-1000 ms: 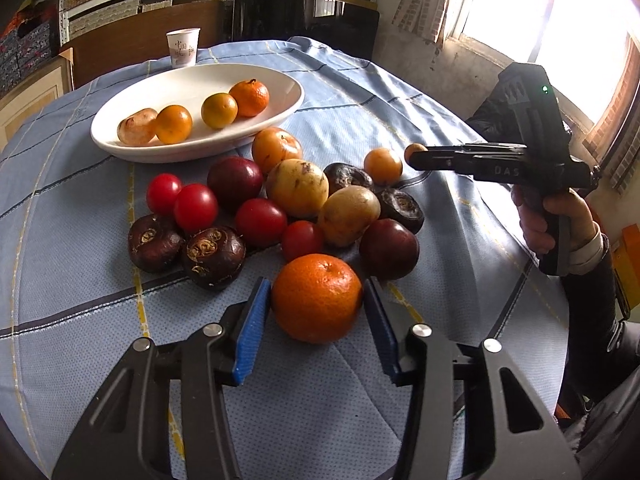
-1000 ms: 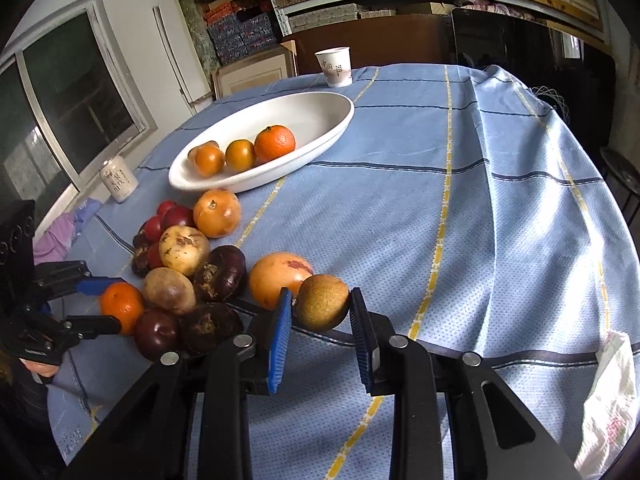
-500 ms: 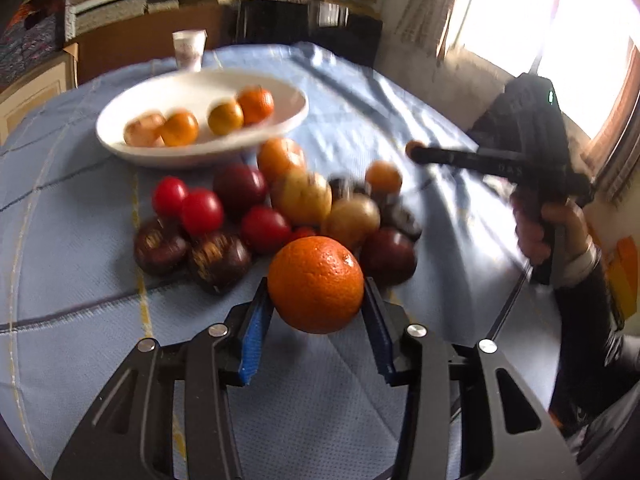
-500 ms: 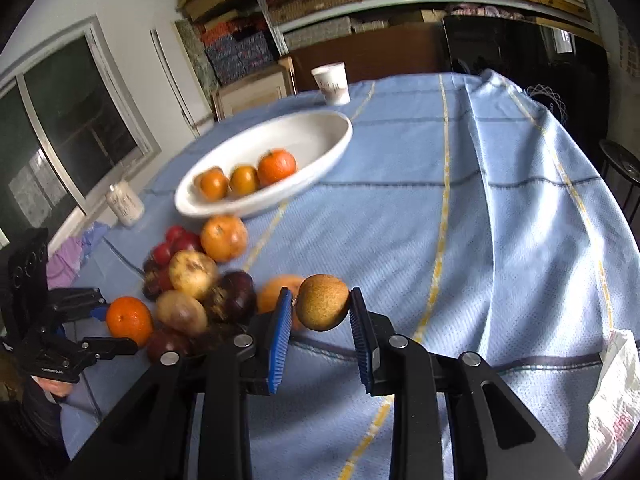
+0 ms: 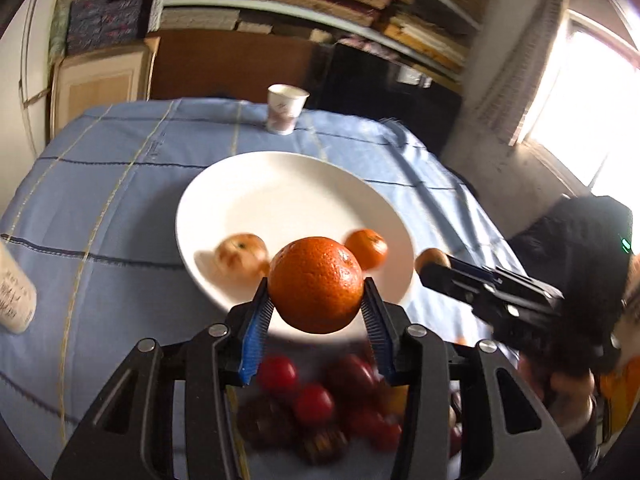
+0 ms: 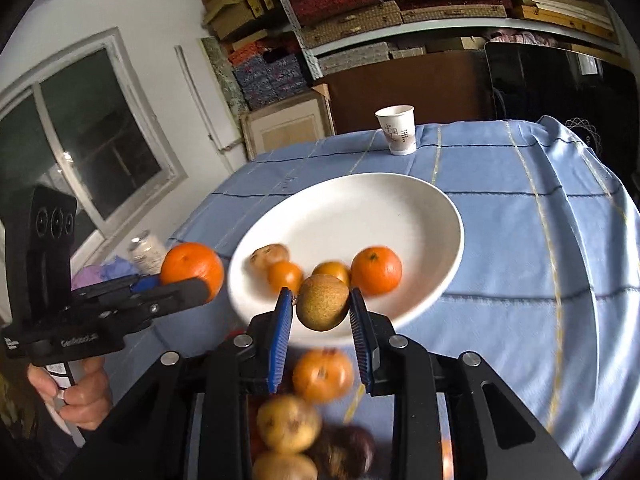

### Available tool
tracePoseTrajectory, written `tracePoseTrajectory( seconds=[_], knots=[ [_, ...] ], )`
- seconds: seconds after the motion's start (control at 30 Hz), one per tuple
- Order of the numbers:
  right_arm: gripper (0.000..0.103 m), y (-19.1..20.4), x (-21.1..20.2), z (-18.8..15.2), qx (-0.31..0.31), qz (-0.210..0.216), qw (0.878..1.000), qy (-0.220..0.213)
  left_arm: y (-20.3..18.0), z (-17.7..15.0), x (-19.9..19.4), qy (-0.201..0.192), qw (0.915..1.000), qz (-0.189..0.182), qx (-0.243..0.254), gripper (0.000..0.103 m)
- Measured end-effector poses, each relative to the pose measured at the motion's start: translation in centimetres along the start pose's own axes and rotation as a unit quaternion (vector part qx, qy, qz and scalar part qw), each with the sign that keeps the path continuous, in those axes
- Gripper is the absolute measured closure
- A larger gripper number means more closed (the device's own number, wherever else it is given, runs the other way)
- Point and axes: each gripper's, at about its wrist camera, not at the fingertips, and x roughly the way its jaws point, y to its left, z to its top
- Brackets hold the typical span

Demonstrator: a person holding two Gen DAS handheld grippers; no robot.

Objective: Organize fruits

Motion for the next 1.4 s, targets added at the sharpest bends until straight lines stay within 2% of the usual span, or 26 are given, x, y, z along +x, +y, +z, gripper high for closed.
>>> tracePoseTrajectory(
  seconds=[0.13,0.17,0.2,0.23,0.27,0.37,0.5,0.57,0.67,0.83,0.9,1.03,1.17,1.27,1.4],
  knots=[
    [0.073,0.0,2.1,1.0,-0.004,-0.01,1.0,0.002,0.6,1.7,2.5,0.013,0.9998,0.012,-0.01,0.059],
    [0.072,0.1,2.3,1.1,-0.007,-0.012,1.0,0.0,0.7,1.8,2.9,0.016,0.9997,0.012,-0.016,0.051],
    [0.06,0.2,2.4,1.2,-0.01,-0.012,1.0,-0.001,0.8,1.9,3.1,0.017,0.9996,0.008,-0.02,0.033],
    [0.042,0.3,2.2,1.2,-0.011,-0.014,1.0,-0.004,0.8,1.9,2.7,0.004,0.9996,0.015,-0.022,0.029],
    [0.038,0.3,1.6,1.1,-0.009,-0.013,1.0,-0.012,0.9,2.0,2.4,-0.006,0.9996,0.02,-0.02,0.024],
    [0.037,-0.4,-0.4,1.0,-0.004,-0.002,1.0,-0.026,1.1,1.4,-0.2,-0.039,0.9987,0.028,-0.016,0.014],
    [0.037,-2.3,-3.2,0.5,0.022,-0.005,0.999,-0.04,1.9,0.3,-3.4,-0.08,0.9951,0.049,-0.03,0.007],
    [0.037,-3.1,-3.8,-0.1,0.026,-0.019,0.999,-0.039,2.6,-0.7,-4.3,-0.088,0.9928,0.069,-0.043,0.006],
    [0.037,-4.6,-4.3,-1.8,0.039,-0.05,0.998,-0.022,3.4,-2.5,-4.7,-0.076,0.992,0.085,-0.055,0.006],
    [0.037,-6.3,-4.5,-5.0,0.08,-0.025,0.996,0.031,3.8,-4.9,-4.7,-0.053,0.9915,0.106,-0.053,0.005],
    [0.037,-5.9,-4.5,-6.0,0.073,-0.027,0.996,0.042,3.5,-5.5,-5.0,-0.052,0.9919,0.108,-0.043,0.005],
    [0.037,-4.8,-4.4,-7.1,0.043,-0.034,0.997,0.055,2.0,-6.3,-5.6,-0.072,0.9866,0.146,-0.004,0.005],
    [0.037,-4.2,-4.5,-7.5,0.026,-0.047,0.997,0.058,0.8,-6.9,-5.8,-0.078,0.9834,0.162,0.023,0.005],
    [0.043,-4.1,-4.0,-7.8,0.016,-0.066,0.995,0.072,0.3,-7.4,-5.9,-0.075,0.9836,0.16,0.035,0.005],
    [0.051,-4.0,-3.7,-7.9,0.014,-0.067,0.994,0.081,0.1,-7.7,-6.1,-0.075,0.9836,0.159,0.04,0.005]
  ],
)
